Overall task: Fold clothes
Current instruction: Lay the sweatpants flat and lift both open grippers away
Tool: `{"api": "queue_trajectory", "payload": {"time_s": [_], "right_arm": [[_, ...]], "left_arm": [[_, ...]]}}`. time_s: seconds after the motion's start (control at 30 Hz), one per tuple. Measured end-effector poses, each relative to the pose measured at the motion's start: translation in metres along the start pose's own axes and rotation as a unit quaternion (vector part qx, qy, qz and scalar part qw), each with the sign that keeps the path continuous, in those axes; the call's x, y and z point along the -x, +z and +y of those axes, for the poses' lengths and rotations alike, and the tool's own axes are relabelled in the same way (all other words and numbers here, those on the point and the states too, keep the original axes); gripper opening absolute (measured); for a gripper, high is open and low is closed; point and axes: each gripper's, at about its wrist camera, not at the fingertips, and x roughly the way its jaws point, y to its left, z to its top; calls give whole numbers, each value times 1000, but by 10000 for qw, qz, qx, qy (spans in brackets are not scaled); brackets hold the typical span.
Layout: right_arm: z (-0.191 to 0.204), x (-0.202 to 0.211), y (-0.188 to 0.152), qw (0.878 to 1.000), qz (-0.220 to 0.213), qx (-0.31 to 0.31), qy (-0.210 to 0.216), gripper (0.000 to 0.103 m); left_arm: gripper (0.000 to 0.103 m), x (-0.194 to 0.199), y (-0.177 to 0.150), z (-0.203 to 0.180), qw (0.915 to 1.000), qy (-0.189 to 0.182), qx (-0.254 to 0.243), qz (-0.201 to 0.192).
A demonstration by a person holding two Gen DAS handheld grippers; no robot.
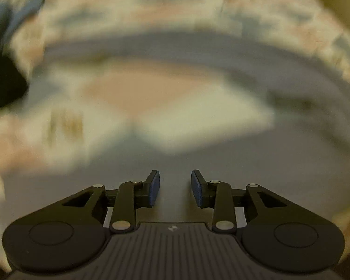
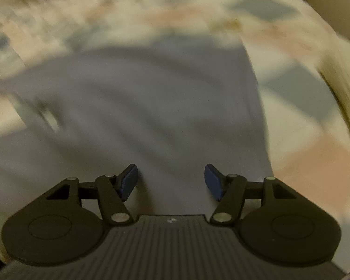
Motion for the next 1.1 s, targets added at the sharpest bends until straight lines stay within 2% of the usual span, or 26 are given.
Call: {"api": "queue_trajectory", "payload": {"time_s": [0.07, 0.13, 0.17, 0.27, 0.3, 0.33, 0.47, 0.53, 0.57, 0.67, 0.87, 1.1], "right_arm": [[-11, -5, -25, 9961, 535, -292, -633, 57], [-21, 20, -31, 9938, 367, -791, -694, 58], [-20, 33, -30, 9930, 306, -903, -698, 60], [3, 64, -17, 9944, 91, -993, -349, 70], [14, 72, -11, 9945, 19, -1020, -223, 71], [25, 79, -5, 9942, -34, -1065, -113, 71], [80, 109, 14, 9909, -319, -1211, 493, 74], [104, 124, 22, 9902, -518, -1141, 618, 77], [114, 133, 24, 9896, -619, -1106, 678, 80], [135, 156, 29, 9884, -815, -1000, 805, 83], [137, 185, 32, 9881, -933, -733, 975, 85], [98, 217, 15, 9865, -1068, -456, 1151, 86]], "left_arm": [[31, -4, -20, -3, 9980, 277, 128, 549], [32, 11, -20, -5, 9980, 142, 227, 573], [36, 18, -21, -6, 9979, 74, 276, 585], [42, 42, -11, -15, 9986, -124, 212, 477], [49, 47, -4, -19, 9988, -150, 185, 435], [51, 54, 2, -21, 9989, -167, 193, 402], [54, 87, 25, -30, 9992, -269, 164, 265], [58, 107, 30, -32, 9995, -285, 75, 116], [63, 116, 31, -33, 9996, -260, 33, 44], [64, 142, 32, -36, 9997, -181, 5, -163], [69, 186, 23, -50, 9980, -71, 179, -597], [69, 211, -17, -92, 9962, 105, 391, -774]]}}
